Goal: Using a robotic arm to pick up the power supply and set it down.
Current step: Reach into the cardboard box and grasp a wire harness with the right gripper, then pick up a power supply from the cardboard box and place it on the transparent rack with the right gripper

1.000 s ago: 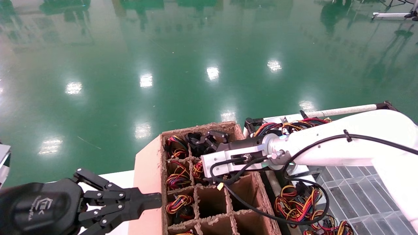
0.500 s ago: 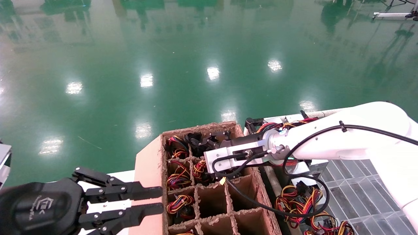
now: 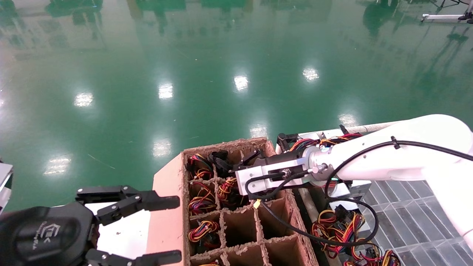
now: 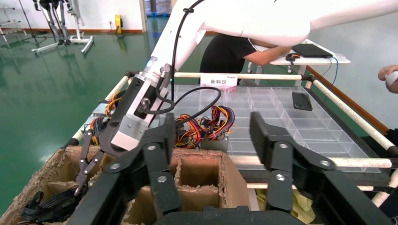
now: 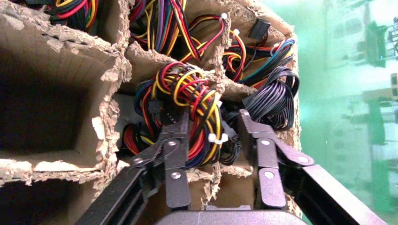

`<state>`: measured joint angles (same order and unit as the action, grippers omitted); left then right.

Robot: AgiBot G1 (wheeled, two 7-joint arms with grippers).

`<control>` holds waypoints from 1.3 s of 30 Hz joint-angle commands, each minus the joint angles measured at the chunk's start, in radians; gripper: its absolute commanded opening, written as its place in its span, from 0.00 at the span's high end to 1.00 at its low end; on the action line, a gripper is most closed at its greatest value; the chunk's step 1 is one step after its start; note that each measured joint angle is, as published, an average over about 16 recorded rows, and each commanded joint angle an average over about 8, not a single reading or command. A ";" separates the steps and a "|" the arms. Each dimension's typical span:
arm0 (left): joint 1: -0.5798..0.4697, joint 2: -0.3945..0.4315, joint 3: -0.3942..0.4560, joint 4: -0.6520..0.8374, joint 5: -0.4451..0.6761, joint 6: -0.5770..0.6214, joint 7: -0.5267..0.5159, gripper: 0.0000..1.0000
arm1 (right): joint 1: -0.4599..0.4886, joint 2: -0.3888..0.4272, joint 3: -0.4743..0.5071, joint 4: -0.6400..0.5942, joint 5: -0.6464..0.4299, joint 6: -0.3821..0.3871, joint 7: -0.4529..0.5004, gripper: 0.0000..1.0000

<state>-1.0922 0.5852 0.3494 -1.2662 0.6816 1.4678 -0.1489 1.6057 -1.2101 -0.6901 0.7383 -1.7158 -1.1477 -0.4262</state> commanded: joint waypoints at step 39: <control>0.000 0.000 0.001 0.000 0.000 0.000 0.000 0.00 | 0.096 0.250 0.200 0.448 0.214 -0.048 0.371 1.00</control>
<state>-1.0923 0.5850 0.3500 -1.2662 0.6812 1.4676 -0.1486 1.6985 -0.9656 -0.4943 1.1781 -1.5054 -1.1959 -0.0597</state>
